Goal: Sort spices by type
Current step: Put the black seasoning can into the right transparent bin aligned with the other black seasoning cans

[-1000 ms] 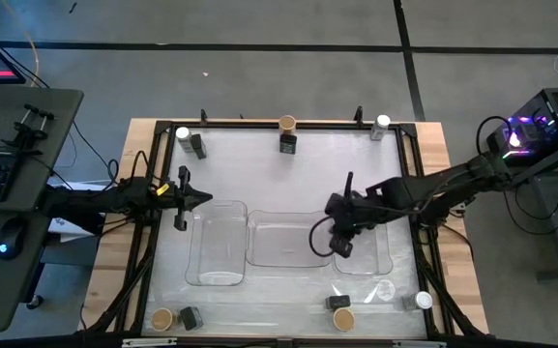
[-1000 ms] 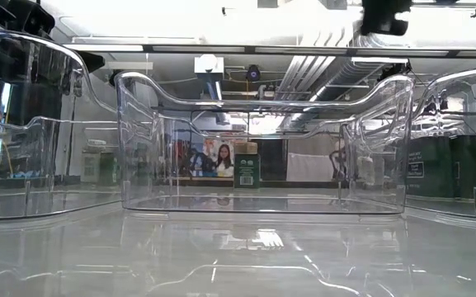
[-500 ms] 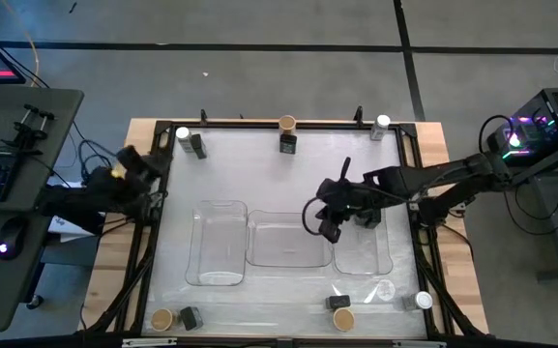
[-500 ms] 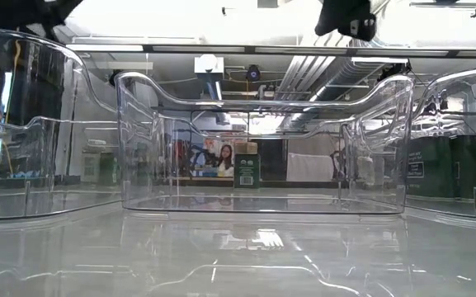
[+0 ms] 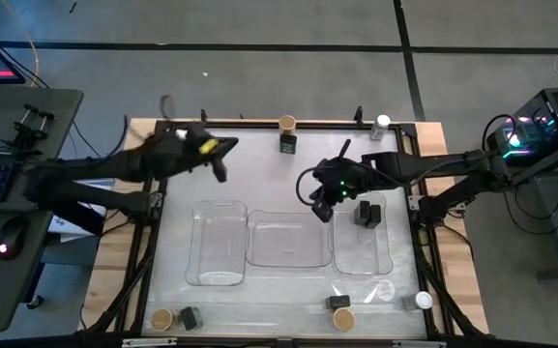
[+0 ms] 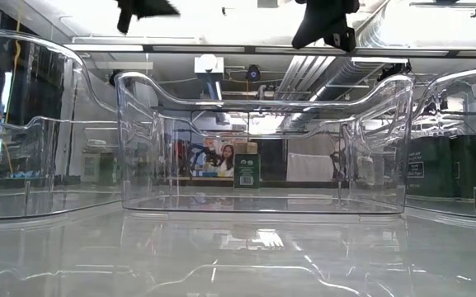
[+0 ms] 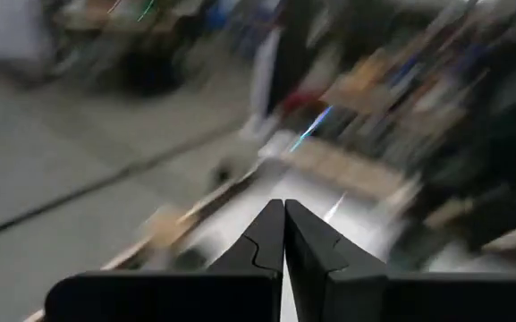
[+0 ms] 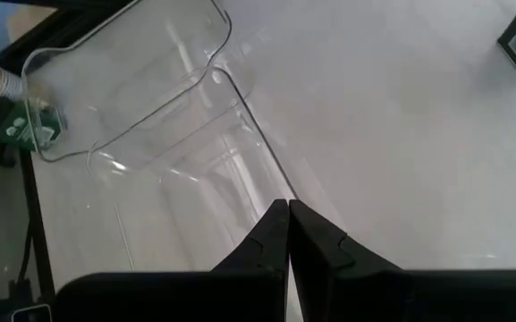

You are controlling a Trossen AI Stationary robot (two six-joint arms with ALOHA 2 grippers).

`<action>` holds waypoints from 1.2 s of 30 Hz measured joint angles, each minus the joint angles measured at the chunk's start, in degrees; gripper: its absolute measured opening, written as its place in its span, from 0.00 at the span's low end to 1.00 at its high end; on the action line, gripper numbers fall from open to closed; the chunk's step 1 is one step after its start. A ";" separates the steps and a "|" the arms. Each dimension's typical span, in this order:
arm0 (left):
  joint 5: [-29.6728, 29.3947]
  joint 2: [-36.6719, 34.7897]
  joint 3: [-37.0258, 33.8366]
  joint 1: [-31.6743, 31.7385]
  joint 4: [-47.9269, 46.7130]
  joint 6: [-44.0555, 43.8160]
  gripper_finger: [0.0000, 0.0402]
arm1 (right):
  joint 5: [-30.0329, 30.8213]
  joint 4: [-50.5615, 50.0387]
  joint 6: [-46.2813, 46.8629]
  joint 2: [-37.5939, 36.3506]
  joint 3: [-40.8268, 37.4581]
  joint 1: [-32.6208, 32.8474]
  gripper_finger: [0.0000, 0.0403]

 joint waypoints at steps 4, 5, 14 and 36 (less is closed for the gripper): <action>-4.25 2.90 5.86 5.91 -27.42 -11.54 0.01 | 0.02 -1.17 -0.61 0.00 0.00 0.02 0.00; -5.46 2.94 5.83 7.38 -32.12 -14.83 0.02 | 0.20 -1.44 -1.10 0.00 0.00 0.02 0.00; -5.68 3.12 -4.65 15.29 -39.60 -38.90 0.32 | 3.98 -4.20 -5.43 0.00 -0.02 -1.19 0.00; 0.46 16.81 -9.05 29.99 -27.51 -45.59 0.62 | 4.59 -4.82 -5.05 0.00 -0.04 -3.78 0.00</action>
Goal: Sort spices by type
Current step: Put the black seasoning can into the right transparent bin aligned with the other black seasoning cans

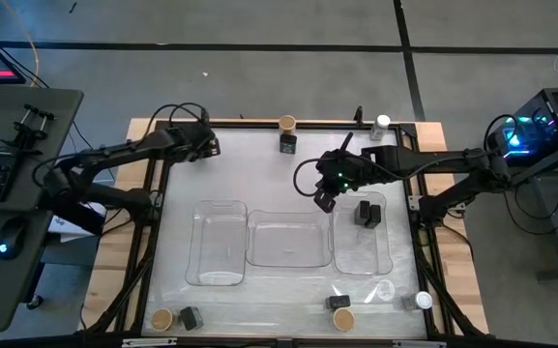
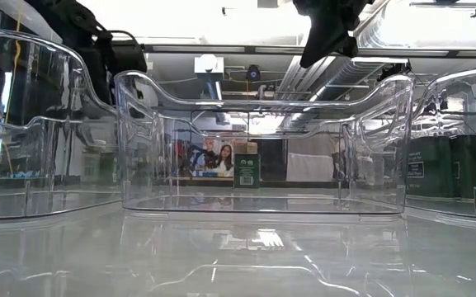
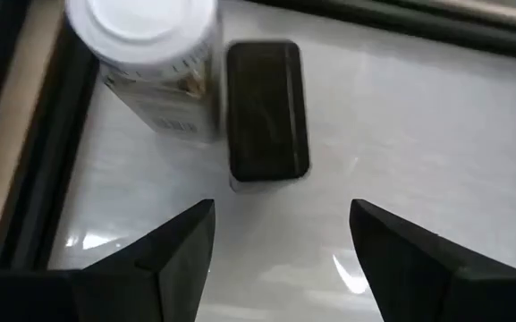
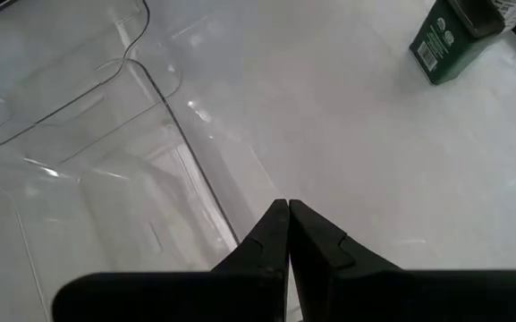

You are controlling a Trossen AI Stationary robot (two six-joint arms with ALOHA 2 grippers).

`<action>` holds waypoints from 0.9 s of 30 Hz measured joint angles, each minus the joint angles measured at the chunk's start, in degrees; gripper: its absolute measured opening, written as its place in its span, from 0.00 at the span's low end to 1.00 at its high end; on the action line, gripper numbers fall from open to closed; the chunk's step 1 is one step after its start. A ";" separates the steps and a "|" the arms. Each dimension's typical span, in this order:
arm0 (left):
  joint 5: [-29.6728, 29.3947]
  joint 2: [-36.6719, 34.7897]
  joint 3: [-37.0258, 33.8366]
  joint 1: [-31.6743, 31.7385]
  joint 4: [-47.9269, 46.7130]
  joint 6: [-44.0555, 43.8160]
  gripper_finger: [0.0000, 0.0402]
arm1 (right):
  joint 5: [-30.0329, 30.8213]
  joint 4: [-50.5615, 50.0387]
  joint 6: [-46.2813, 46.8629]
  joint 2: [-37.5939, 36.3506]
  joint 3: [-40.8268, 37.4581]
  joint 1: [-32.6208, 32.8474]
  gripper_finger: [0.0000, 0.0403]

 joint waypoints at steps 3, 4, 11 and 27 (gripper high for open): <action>-3.00 0.41 0.00 0.00 1.06 -1.21 0.62 | 0.29 0.01 1.02 0.00 0.00 0.02 0.00; -4.23 0.52 0.00 0.00 1.33 -1.29 0.62 | 0.38 0.00 1.07 0.00 0.00 0.02 0.00; -4.38 3.23 0.00 1.48 3.52 -1.15 0.62 | 0.42 0.01 0.94 0.00 0.00 0.01 0.00; -4.08 -3.84 3.00 -1.81 0.96 5.82 0.36 | 1.35 0.01 0.87 0.00 0.00 0.02 0.00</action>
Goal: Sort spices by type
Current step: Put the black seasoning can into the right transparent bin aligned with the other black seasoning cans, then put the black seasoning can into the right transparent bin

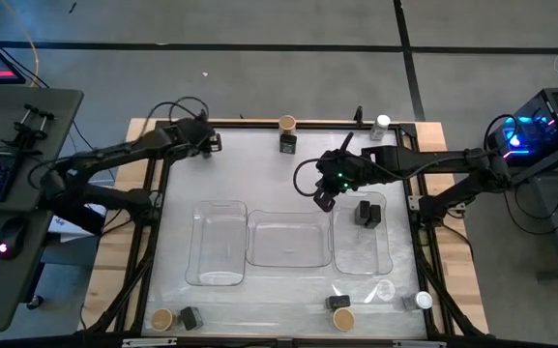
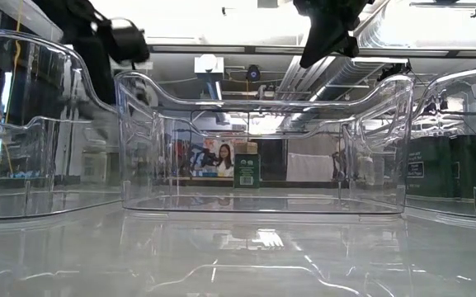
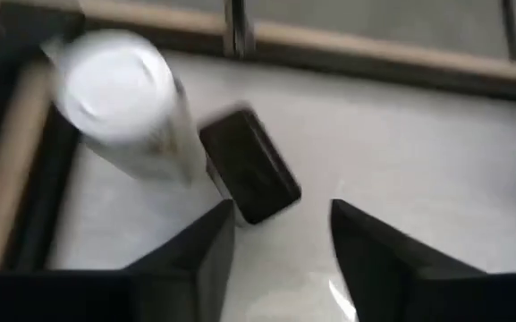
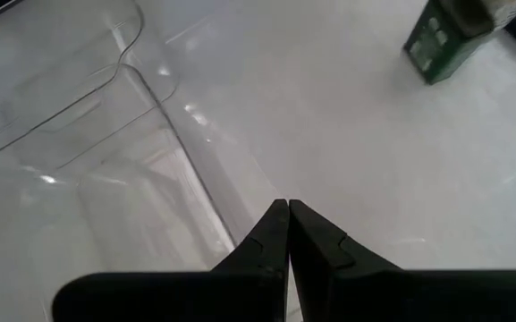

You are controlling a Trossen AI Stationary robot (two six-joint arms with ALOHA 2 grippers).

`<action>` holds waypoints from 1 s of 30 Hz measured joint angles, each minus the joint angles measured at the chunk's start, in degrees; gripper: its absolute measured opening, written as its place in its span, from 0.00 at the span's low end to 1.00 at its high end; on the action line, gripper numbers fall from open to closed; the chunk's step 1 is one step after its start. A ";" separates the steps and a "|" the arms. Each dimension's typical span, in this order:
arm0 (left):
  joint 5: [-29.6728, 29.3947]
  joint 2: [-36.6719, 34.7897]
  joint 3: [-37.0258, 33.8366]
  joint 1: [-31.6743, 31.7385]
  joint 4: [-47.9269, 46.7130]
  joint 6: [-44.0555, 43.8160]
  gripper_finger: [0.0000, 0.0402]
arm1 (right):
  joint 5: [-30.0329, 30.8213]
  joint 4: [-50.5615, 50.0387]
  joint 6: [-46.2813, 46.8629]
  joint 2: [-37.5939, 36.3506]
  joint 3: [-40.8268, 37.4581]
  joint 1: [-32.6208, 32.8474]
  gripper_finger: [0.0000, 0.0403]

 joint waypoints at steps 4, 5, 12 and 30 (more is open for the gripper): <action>-0.65 -4.06 1.19 2.10 1.14 6.36 0.09 | 2.01 0.02 0.00 0.00 0.00 0.00 0.00; -0.11 -4.03 1.19 3.05 2.16 8.35 0.05 | 2.15 0.02 0.00 0.00 0.00 0.00 0.00; 11.53 5.37 -0.99 9.48 4.25 18.80 0.00 | 2.34 0.05 0.20 0.02 0.00 0.00 0.00; 8.53 7.16 -0.95 9.06 9.26 21.27 0.00 | 3.29 0.06 2.60 0.02 0.00 -0.01 0.00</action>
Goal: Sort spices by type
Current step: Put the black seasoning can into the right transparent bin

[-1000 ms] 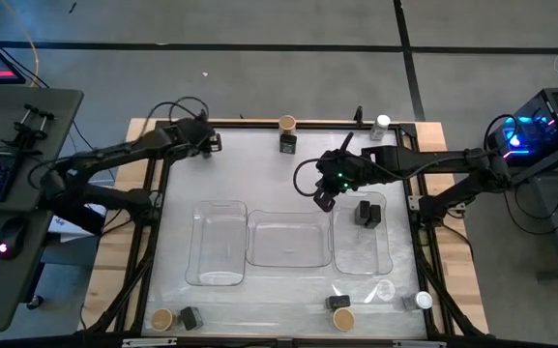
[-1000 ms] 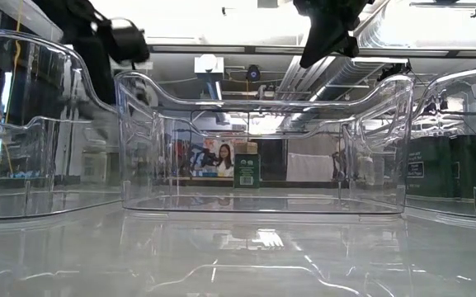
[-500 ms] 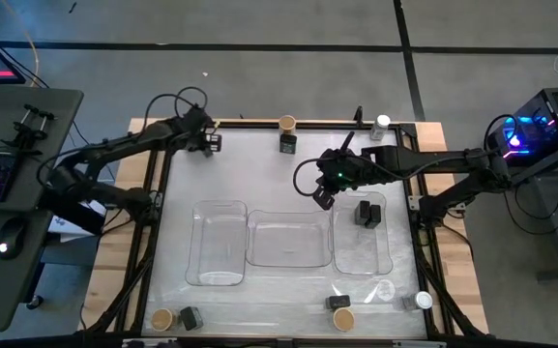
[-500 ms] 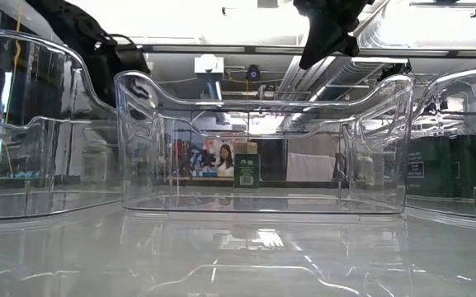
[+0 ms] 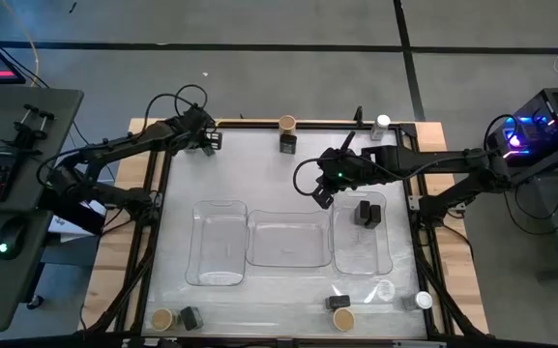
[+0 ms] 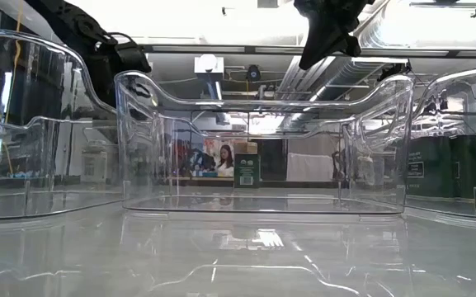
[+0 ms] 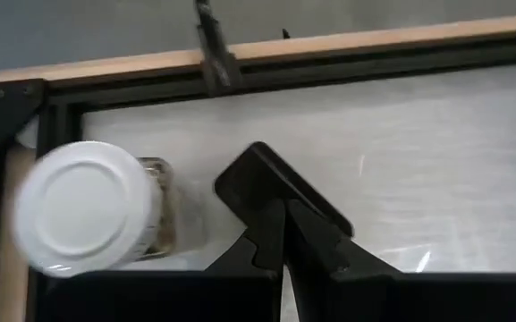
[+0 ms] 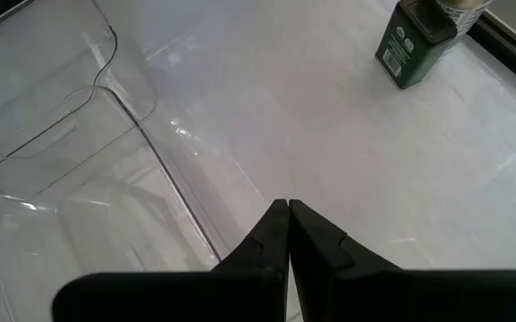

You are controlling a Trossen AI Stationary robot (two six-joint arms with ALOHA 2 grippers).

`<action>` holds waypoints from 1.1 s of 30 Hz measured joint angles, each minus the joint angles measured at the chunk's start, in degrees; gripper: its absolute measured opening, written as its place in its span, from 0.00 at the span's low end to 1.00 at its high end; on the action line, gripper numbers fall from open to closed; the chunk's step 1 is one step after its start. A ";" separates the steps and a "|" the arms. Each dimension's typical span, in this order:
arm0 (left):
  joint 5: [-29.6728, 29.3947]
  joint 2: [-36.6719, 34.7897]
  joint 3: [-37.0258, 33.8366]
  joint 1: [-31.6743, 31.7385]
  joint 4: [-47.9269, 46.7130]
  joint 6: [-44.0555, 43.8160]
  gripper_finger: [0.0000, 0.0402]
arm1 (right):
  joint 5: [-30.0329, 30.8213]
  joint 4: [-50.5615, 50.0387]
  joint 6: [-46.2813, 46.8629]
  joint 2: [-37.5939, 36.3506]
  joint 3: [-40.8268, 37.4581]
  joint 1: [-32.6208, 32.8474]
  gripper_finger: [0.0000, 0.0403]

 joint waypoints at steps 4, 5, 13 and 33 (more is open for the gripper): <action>1.92 2.89 0.33 -0.78 0.56 0.39 0.00 | 0.20 0.00 0.00 0.00 0.00 0.01 0.00; 1.71 3.55 0.39 -1.29 0.60 0.34 0.00 | 0.19 0.00 0.00 0.00 0.00 0.00 0.00; 6.95 4.80 0.26 -8.66 4.44 -3.01 0.00 | 0.08 -0.07 0.44 -0.66 0.00 0.05 0.00; 15.06 24.82 10.87 -32.19 29.23 -15.42 0.00 | 2.97 -3.02 -0.02 -8.72 0.00 -1.53 0.00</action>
